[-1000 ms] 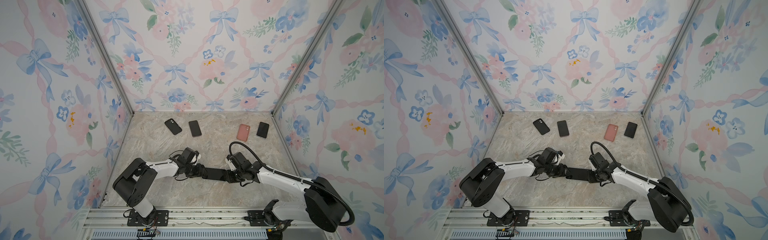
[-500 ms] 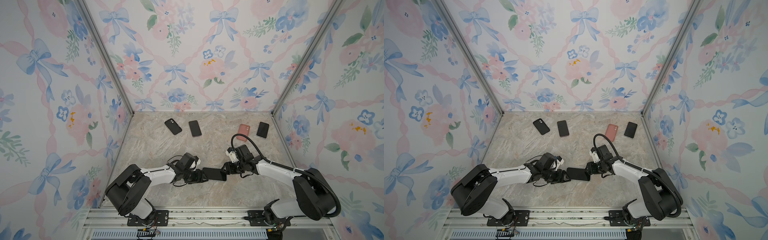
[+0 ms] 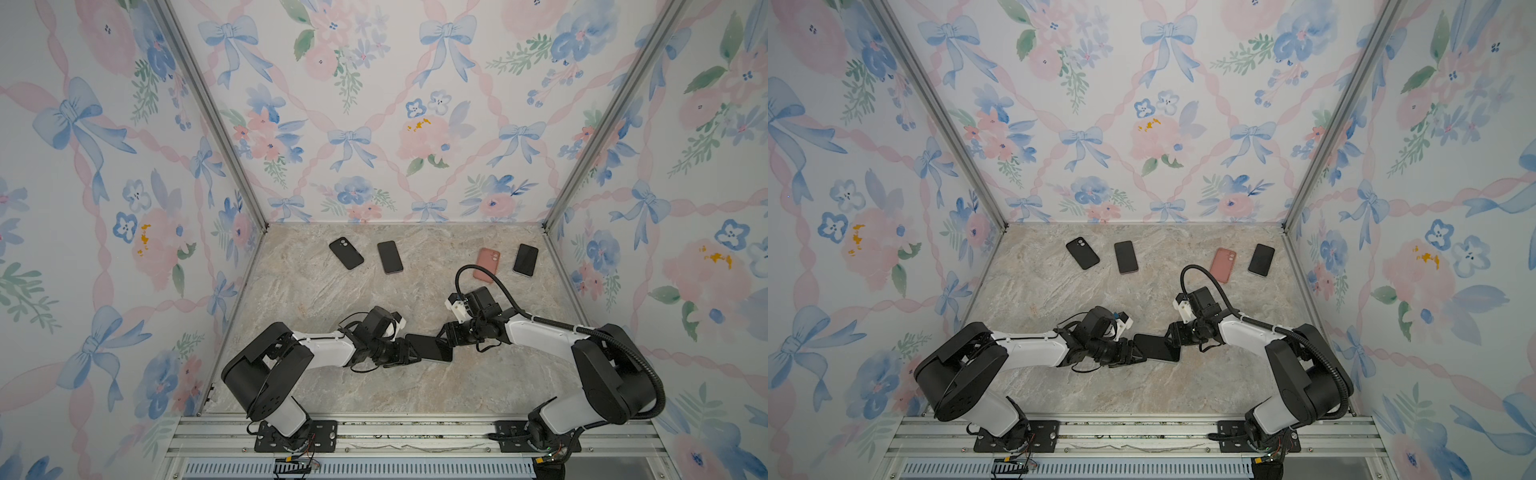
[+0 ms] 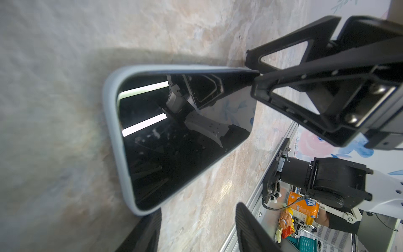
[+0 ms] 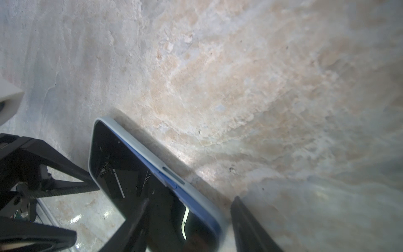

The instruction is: Put the phone into the phone case

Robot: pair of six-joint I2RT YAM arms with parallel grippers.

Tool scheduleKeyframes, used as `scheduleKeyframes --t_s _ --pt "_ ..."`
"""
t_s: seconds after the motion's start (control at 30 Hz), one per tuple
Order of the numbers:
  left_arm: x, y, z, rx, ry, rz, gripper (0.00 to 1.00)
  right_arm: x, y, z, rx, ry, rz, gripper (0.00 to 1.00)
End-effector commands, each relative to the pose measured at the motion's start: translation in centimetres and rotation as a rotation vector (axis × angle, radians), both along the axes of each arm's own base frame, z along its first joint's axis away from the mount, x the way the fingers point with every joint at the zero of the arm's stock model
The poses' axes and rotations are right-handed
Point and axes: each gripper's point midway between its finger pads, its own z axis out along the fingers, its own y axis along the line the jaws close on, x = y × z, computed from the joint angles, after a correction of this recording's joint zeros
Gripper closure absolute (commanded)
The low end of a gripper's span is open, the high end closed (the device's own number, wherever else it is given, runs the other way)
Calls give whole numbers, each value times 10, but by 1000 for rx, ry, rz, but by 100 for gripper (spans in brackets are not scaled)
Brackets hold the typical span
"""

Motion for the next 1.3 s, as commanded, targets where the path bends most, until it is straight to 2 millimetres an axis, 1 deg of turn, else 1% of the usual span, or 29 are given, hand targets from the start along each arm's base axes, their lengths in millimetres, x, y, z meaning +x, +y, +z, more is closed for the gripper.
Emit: scheduleKeyframes --t_s 0.0,0.13,0.4,0.47,0.53,0.6,0.63,0.77,0.87,0.9,0.97,1.07,1.17,1.27 --pt "2 11 -22 76 29 7 46 -4 6 1 18 3 27 41" --pt "13 12 -24 81 23 12 49 -11 9 4 24 6 41 43" --pt "33 8 -26 88 15 16 53 -25 13 12 28 10 64 53" --pt "37 7 -26 88 10 17 53 -30 15 14 30 10 65 54" --pt "37 7 -29 93 17 13 54 -35 16 15 32 14 64 55" --pt "46 0 -23 79 -2 11 55 -38 17 17 36 16 58 55" --pt "47 -1 -23 78 -2 9 55 -40 18 18 39 13 56 56" --pt "51 -4 -26 82 -2 6 55 -47 16 15 17 18 58 57" --pt "55 -1 -30 99 1 16 55 -43 13 23 -1 -8 56 56" --pt "56 0 -32 107 2 21 55 -41 11 25 -14 -24 52 55" --pt "62 2 -36 125 -1 34 55 -33 0 26 -40 -43 17 48" --pt "76 -2 -37 148 -16 29 55 -19 -15 22 -66 -46 -60 45" --pt "90 -8 -35 167 -41 29 56 -14 -18 20 -76 -49 -71 42" --pt "104 -13 -34 195 -68 22 55 -11 -16 15 -78 -35 -68 40"
